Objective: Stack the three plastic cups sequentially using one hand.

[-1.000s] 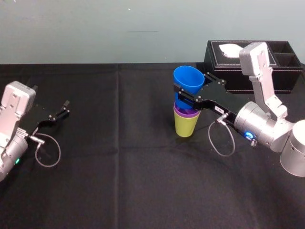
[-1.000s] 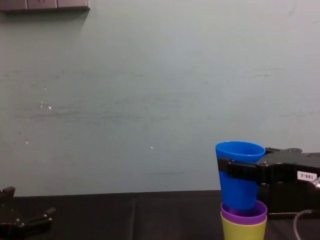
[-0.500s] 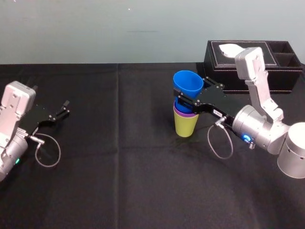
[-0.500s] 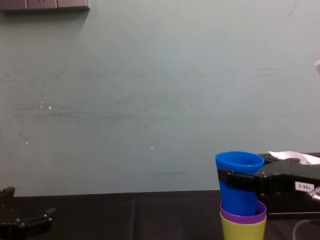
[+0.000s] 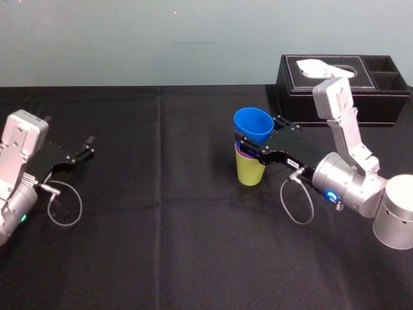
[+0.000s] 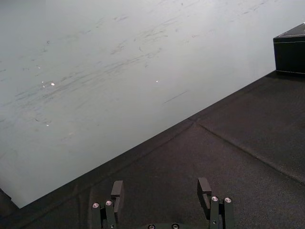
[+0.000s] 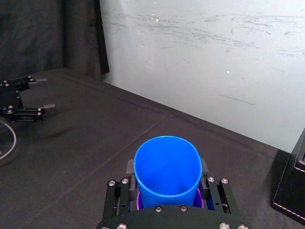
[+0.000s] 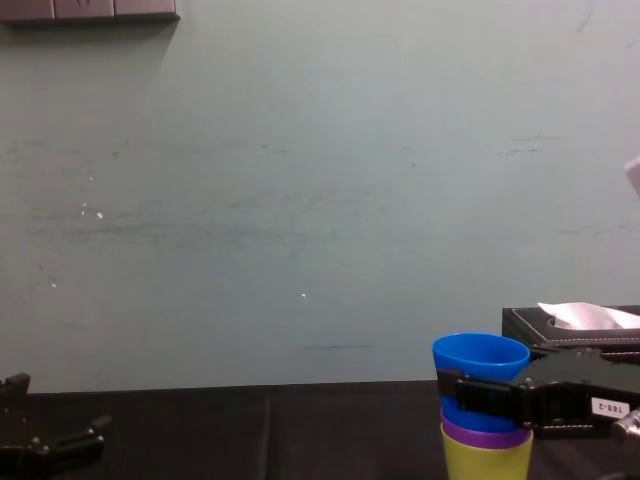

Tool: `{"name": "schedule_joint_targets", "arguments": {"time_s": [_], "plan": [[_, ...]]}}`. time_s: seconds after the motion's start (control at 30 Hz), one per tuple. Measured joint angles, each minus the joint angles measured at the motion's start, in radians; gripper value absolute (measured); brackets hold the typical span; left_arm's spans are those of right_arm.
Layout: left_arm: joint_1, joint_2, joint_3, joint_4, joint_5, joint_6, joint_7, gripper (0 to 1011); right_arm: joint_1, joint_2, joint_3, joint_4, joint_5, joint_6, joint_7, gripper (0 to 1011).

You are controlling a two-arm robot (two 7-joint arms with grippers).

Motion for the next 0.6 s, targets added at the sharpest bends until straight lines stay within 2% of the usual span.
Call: {"name": "schedule_joint_targets", "arguments": {"time_s": [0.6], "plan": [[0.000,0.000,0.000,0.000,0.000,0.000,0.000,1011,-0.016,-0.008,0.008,0.006,-0.033,-0.024,-0.015,723]]}}
